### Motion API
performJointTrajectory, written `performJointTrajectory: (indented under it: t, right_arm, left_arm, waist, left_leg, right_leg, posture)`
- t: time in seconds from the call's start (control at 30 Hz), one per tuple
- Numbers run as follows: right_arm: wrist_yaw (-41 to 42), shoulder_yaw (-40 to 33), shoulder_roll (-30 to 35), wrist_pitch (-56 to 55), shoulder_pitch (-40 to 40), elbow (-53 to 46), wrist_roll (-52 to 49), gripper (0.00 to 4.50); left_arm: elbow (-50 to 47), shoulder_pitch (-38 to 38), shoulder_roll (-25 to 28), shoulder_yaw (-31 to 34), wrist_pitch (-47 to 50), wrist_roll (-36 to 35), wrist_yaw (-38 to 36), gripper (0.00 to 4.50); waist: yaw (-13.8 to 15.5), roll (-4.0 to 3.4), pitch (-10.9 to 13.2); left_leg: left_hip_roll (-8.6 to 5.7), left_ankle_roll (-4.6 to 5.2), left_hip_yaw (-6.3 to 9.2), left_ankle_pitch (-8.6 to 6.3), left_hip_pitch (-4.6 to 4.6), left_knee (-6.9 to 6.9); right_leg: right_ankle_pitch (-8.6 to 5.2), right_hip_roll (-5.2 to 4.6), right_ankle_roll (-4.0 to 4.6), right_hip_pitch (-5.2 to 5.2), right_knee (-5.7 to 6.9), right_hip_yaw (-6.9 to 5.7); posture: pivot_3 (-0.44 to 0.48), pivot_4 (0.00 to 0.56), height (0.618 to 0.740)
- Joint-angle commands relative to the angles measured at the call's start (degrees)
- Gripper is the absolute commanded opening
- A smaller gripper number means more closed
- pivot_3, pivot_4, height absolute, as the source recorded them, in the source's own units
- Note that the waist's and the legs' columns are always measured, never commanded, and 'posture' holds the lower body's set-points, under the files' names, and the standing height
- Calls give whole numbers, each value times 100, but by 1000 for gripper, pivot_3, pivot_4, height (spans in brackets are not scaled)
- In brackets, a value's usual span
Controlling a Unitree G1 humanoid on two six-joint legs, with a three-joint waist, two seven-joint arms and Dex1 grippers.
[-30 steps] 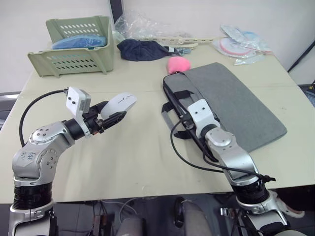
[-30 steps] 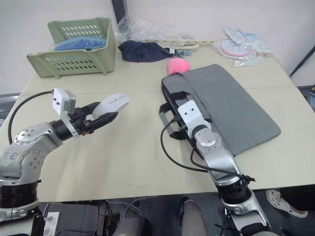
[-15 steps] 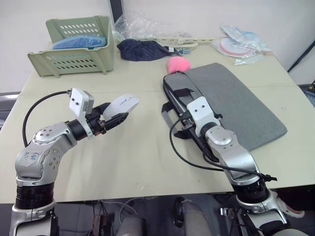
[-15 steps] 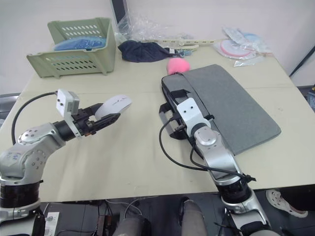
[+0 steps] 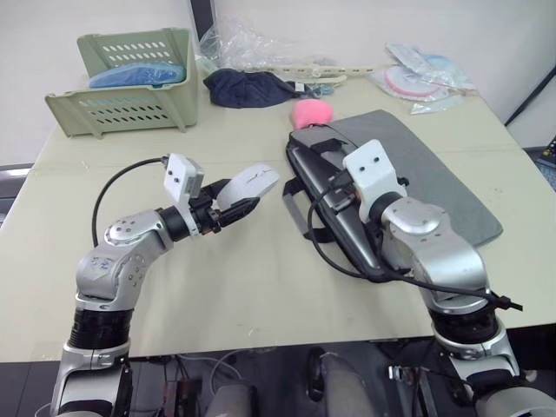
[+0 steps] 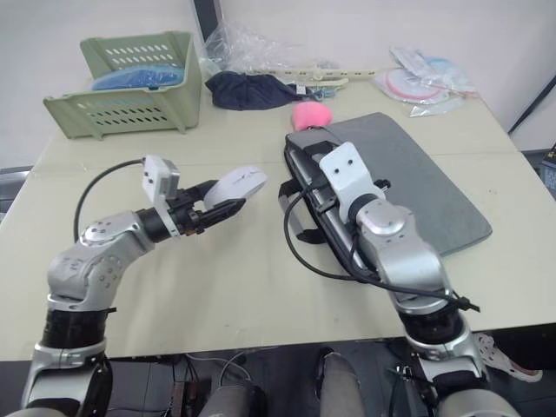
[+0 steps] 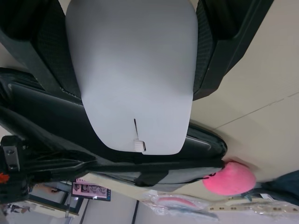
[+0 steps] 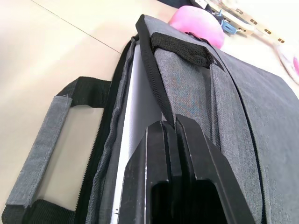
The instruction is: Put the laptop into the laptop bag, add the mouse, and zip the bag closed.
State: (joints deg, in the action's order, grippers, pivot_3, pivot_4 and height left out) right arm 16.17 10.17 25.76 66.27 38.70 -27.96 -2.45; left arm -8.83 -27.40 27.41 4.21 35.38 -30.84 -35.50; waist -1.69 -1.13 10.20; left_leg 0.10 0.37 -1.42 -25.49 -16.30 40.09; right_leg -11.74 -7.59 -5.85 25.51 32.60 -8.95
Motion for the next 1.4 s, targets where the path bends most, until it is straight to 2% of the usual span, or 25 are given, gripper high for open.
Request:
performJointTrajectory:
  t: [0.03,0.23,0.5,0.93,1.1,1.4]
  right_arm:
    - [332,-239,197,114,334,-378,-230,60]
    - [677,-410,640,267,964,-182,-462,60]
    - [806,-329,753,484,1337,-282,-705,60]
    - [767,-251,819,333,1338,-166,-794,60]
    - [761,-250,785,281,1329,-153,-799,60]
    - [736,-206,708,252,1394,-144,-788,60]
  left_arm:
    - [35,-177,-62,-49,-232,84,-112,2784]
    - [329,-239,-338,-227,-452,224,-199,2784]
    - [997,-603,-828,-611,-905,578,-321,2784]
    - [3109,-1671,-1855,-1039,-2044,1297,-557,2784]
    - [4076,-2126,-2352,-1006,-2548,1545,-484,2784]
    - [5758,-2836,-2881,-932,-3419,1948,-494,2784]
  waist:
    - [0,0,0]
    - [2,-1,0]
    - [2,-1,1]
    - [10,-1,1]
    - [16,0,1]
    - [16,0,1]
  left_leg:
    - [0,0,0,0,0,0]
    - [-1,1,-1,0,0,0]
    - [-2,1,-1,1,-2,2]
    - [-6,7,-3,3,-4,4]
    - [-9,10,-4,4,-8,5]
    - [-10,16,-4,4,-10,3]
  right_leg:
    - [0,0,0,0,0,0]
    - [0,-2,0,0,-1,0]
    - [0,-2,0,1,-1,0]
    - [1,-5,-1,1,0,-1]
    - [2,-8,-3,1,-2,-1]
    - [2,-8,-4,1,-5,-2]
  posture:
    - [0,150,740]
    - [0,150,740]
    - [0,150,740]
    - [0,150,740]
    - [0,150,740]
    - [0,150,740]
